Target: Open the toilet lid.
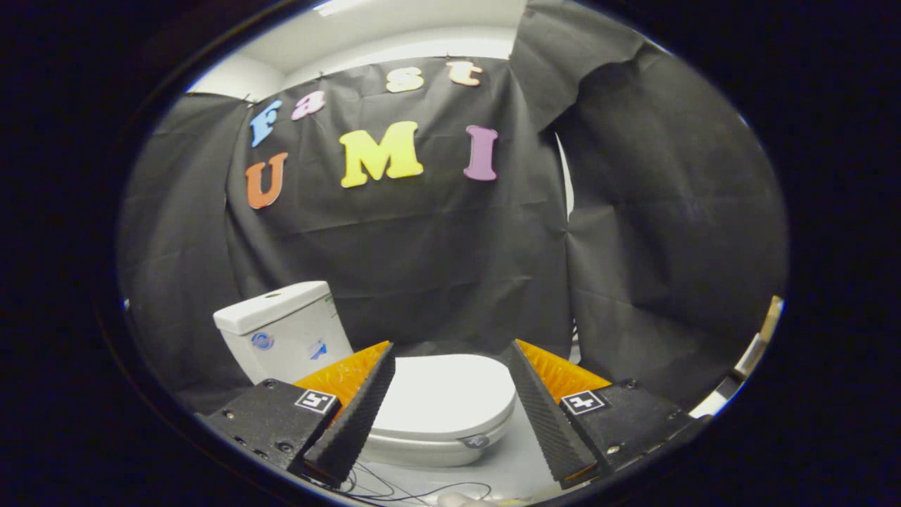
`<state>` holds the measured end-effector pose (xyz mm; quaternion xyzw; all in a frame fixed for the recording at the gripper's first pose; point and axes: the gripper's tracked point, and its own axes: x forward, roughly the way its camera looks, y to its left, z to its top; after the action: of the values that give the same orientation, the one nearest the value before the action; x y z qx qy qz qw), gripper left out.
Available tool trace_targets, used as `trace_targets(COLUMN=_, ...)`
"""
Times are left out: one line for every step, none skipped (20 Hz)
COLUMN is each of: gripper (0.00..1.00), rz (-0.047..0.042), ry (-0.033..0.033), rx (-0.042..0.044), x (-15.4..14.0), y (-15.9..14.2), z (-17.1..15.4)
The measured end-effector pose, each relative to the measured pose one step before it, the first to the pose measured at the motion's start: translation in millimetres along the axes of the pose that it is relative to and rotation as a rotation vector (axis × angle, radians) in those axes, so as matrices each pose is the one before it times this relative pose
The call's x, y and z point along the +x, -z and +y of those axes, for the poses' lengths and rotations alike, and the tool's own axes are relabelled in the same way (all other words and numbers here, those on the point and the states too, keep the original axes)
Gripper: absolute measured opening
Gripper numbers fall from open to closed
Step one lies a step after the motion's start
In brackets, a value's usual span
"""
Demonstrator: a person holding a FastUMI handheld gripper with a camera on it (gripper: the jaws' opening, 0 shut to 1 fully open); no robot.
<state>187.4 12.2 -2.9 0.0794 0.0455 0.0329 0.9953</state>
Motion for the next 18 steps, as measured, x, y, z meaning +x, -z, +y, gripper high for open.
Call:
trace_targets(gripper=1.00, rz=0.01802, ry=0.01019, rx=0.04645, x=13.23, y=6.51, z=-11.87)
trace_targets(gripper=1.00, rz=0.01693, ry=0.01738, rx=0.04617, x=13.43, y=6.86, z=-11.45)
trace_targets(gripper=1.00, rz=0.01836, ry=0.01478, rx=0.03876, x=14.54, y=9.39, z=-10.86)
trace_targets(gripper=1.00, rz=0.01588, ry=0.01393, rx=0.03781, x=14.04, y=8.66, z=-10.96)
trace_targets(gripper=1.00, rz=0.03084, ry=0.01110, rx=0.03091, x=13.31, y=12.43, z=-8.58)
trace_targets(gripper=1.00, rz=0.02971, ry=0.00125, rx=0.02564, x=13.73, y=11.50, z=-5.51)
trace_targets(gripper=1.00, rz=0.03643, ry=0.00318, rx=0.02072, x=13.67, y=14.28, z=-6.68)
trace_targets(gripper=1.00, rz=0.03674, ry=-0.00828, rx=0.01561, x=11.61, y=12.67, z=-4.55)
trace_targets(gripper=1.00, rz=0.03713, ry=-0.00251, rx=0.01754, x=8.23, y=10.80, z=-5.07)
trace_targets(gripper=1.00, rz=0.01559, ry=-0.01508, rx=0.01562, x=7.33, y=6.77, z=-3.40)
trace_targets(gripper=0.99, rz=0.01502, ry=-0.00531, rx=0.00948, x=4.45, y=6.55, z=-4.82)
trace_targets(gripper=0.99, rz=0.02740, ry=-0.00519, rx=0.00517, x=5.98, y=10.04, z=-5.80)
trace_targets(gripper=0.99, rz=0.02640, ry=-0.00043, rx=0.01439, x=3.39, y=10.99, z=-6.67)
trace_targets(gripper=0.99, rz=0.02471, ry=0.00120, rx=0.02086, x=2.67, y=9.19, z=-5.83)
trace_targets(gripper=0.99, rz=0.02349, ry=-0.00831, rx=0.02882, x=-1.69, y=8.58, z=-5.28)
trace_targets(gripper=0.99, rz=0.02323, ry=-0.00768, rx=0.03377, x=0.10, y=8.65, z=-4.13)
trace_targets(gripper=0.98, rz=0.02540, ry=-0.00855, rx=0.02754, x=0.35, y=8.34, z=-3.89)
trace_targets(gripper=0.96, rz=0.01533, ry=0.00656, rx=0.03001, x=0.15, y=5.82, z=-6.98)
